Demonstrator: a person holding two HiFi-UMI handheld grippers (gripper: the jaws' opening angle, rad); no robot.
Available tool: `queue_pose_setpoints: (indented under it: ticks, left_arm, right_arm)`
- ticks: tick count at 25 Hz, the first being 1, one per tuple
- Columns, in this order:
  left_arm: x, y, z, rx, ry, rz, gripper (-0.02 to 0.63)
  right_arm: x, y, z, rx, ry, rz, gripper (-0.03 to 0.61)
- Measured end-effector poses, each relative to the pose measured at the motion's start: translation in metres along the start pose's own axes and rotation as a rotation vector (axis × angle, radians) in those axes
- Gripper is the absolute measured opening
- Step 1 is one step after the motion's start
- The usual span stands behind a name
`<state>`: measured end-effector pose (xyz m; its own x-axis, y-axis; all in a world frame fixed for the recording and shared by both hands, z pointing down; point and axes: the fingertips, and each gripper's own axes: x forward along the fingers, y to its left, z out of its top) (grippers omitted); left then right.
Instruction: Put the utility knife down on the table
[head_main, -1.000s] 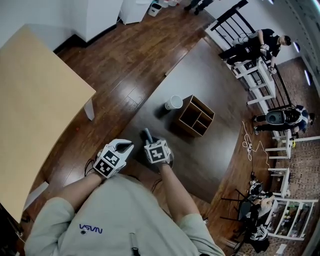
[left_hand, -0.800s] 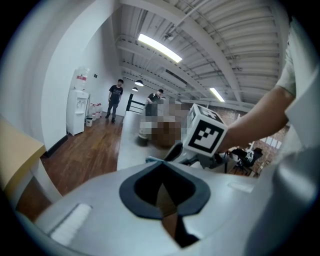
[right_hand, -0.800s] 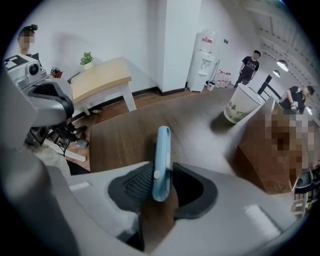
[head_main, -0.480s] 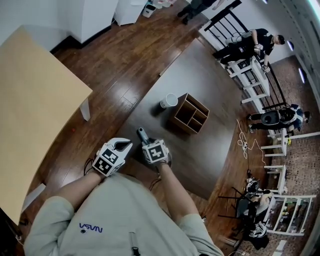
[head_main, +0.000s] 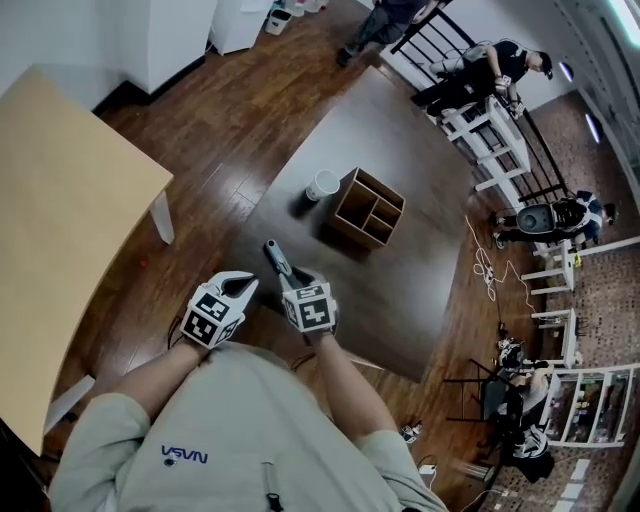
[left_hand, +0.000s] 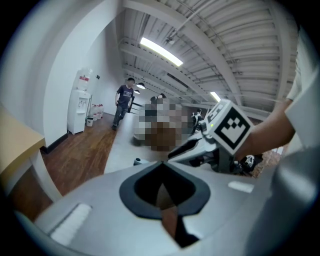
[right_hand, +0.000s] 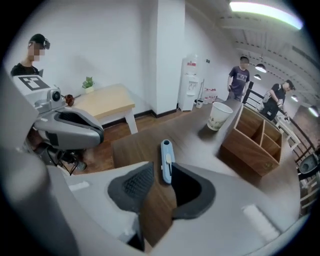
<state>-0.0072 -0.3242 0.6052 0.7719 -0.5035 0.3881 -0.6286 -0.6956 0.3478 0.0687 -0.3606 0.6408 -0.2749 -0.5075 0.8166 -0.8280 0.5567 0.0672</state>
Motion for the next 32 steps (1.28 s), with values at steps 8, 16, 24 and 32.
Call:
queue_pose_setpoints:
  ticks: [8, 16, 24, 32]
  left_arm:
    - [-0.016, -0.024, 0.016, -0.029, -0.08, 0.029, 0.002]
    - [-0.031, -0.076, 0.016, -0.002, -0.117, 0.042, 0.002]
    - [-0.058, -0.135, 0.026, 0.054, -0.183, 0.06, 0.002]
    - [-0.103, -0.213, 0.016, 0.077, -0.26, 0.105, 0.002]
  right_arm:
    - [-0.068, 0.016, 0.005, 0.08, -0.237, -0.014, 0.002]
    - [-0.14, 0.032, 0.003, 0.122, -0.427, -0.006, 0.002]
    - [-0.19, 0.047, -0.025, 0.124, -0.518, 0.038, 0.002]
    - [-0.251, 0.078, -0.066, 0.103, -0.598, 0.101, 0.002]
